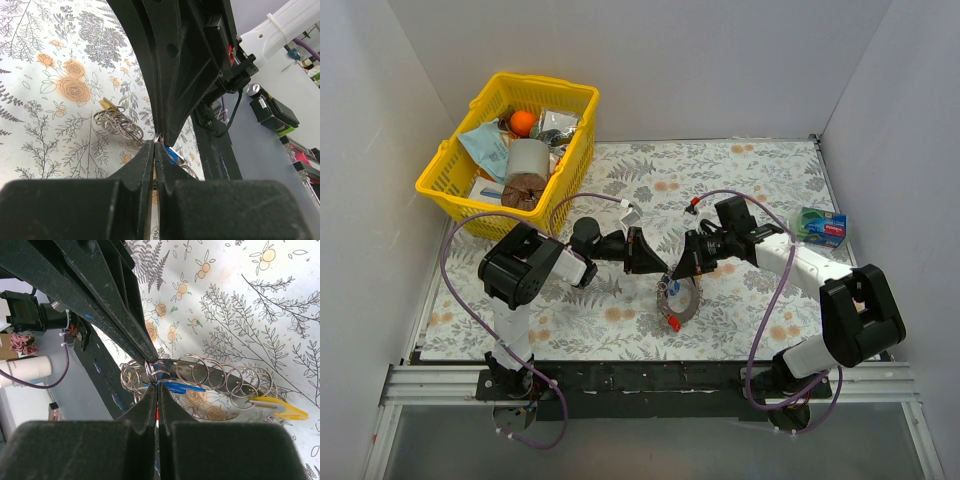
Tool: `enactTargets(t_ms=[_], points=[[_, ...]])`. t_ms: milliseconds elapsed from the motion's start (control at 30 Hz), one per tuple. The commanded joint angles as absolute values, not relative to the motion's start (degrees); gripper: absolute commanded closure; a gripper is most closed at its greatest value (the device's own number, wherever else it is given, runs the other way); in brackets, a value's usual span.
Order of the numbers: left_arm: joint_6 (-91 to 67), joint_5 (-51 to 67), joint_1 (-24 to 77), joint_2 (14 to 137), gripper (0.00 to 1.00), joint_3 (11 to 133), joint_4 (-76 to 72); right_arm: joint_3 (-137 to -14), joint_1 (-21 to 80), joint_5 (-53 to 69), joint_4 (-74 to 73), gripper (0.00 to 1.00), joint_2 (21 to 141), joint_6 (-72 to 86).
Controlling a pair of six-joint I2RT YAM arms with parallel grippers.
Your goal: Put the keys on the keyring
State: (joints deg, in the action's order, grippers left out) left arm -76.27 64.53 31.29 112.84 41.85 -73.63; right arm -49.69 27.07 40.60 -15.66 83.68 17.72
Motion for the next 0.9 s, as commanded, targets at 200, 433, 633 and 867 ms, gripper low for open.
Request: enactTargets(t_ms=[200, 433, 633, 867], points=[[-76.73, 64.25, 31.46, 107.14, 1.0, 42.71, -105.64, -47.99, 27.42, 41.66, -15.29, 0.91, 85.87, 15.29], [-76.99, 64.6, 31.46, 106.52, 1.0, 42.89, -105.64, -48.51, 27.42, 42.1, -16.17, 0.72, 85.43, 13.36], [-77.08, 64.78, 31.47, 106.0, 1.0, 42.89, -105.64, -49.04, 27.42, 42.01, -16.87, 0.61, 84.29, 12.05], [-77.08, 64.69, 31.55, 105.73, 1.0, 42.89, -105.64, -49.22, 27.42, 41.31, -18.19, 0.47, 79.64, 8.79]])
